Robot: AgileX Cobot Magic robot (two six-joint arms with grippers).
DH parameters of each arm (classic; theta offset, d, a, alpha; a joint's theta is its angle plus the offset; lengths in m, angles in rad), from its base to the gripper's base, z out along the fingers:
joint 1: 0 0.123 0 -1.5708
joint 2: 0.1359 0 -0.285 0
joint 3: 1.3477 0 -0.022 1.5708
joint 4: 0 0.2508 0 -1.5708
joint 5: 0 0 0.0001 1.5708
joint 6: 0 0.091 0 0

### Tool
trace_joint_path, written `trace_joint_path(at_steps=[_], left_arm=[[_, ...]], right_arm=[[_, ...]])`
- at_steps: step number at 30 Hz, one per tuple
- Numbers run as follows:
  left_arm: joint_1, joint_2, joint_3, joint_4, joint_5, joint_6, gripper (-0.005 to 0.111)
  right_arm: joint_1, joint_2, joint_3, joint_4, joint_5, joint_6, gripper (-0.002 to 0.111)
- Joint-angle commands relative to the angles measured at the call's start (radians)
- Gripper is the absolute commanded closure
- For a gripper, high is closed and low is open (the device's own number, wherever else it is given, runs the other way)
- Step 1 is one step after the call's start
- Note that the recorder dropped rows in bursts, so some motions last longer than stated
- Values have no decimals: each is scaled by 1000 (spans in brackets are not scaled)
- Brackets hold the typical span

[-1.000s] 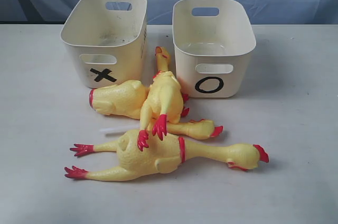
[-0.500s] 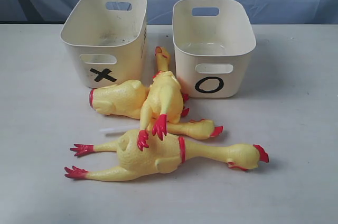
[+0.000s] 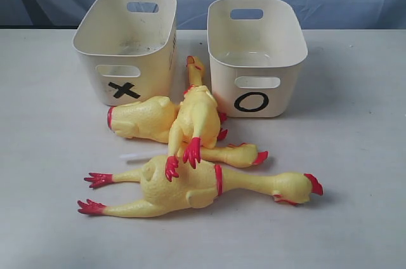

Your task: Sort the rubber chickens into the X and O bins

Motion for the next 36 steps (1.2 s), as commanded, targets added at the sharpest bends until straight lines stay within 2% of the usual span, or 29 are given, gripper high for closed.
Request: trace_joint_path(at_steps=[1,2,4,6,10,14,16,19,22,24,25,26,28,29,30,31,32,33,34,35,36], left_arm=[[-8,-3,-3,3,-11,-5,107],[-8,-3,-3,3,-11,-5,107],[-8,-3,-3,3,-11,-5,107],[-8,-3,-3,3,-11,-5,107],[-8,-3,-3,3,-11,-5,107],[-8,-3,-3,3,-11,-5,107],[-8,-3,-3,3,-11,-5,107],[-8,-3,-3,3,-11,-5,107],[-8,-3,-3,3,-11,-5,107],[-8,-3,-3,0,-11,-5,107],[-8,-3,-3,2,-11,-5,107],[-8,-3,-3,2,-11,-5,107],[-8,-3,-3,2,-11,-5,107],[-8,-3,-3,2,-11,-5,107],[-8,-3,-3,2,-11,-5,107],[-8,-3,-3,2,-11,-5,107],[-8,-3,-3,2,-11,-5,107],[-8,-3,-3,2,-11,-5,107],[-8,-3,-3,2,-11,-5,107],[-8,-3,-3,2,-11,-5,107],[-8,-3,-3,2,-11,-5,107]], right_arm=[[-4,245,-214,-240,138,37,105],[-4,328,-291,-236,376,167,105],[-4,444,-381,-200,828,236,105],[-4,551,-398,-167,1050,236,105],[-4,671,-398,-101,1087,238,105],[-4,746,-398,67,1135,209,105],[-4,774,-398,197,1235,23,105],[7,855,-398,471,1442,-455,105],[65,938,-398,700,1477,-575,105],[142,999,-398,825,1566,-745,105],[225,1048,-398,871,1620,-872,105],[277,1070,-398,885,1620,-913,105],[478,1162,-398,894,1620,-1098,105],[541,1187,-398,872,1620,-1162,103],[629,1212,-400,801,1590,-1295,96],[674,1221,-402,728,1542,-1362,90],[750,1235,-402,520,1447,-1436,75],[795,1236,-402,396,1399,-1441,60],[848,1237,-402,180,1338,-1435,38],[876,1237,-402,72,1301,-1394,28],[900,1237,-402,-19,1264,-1340,24]])
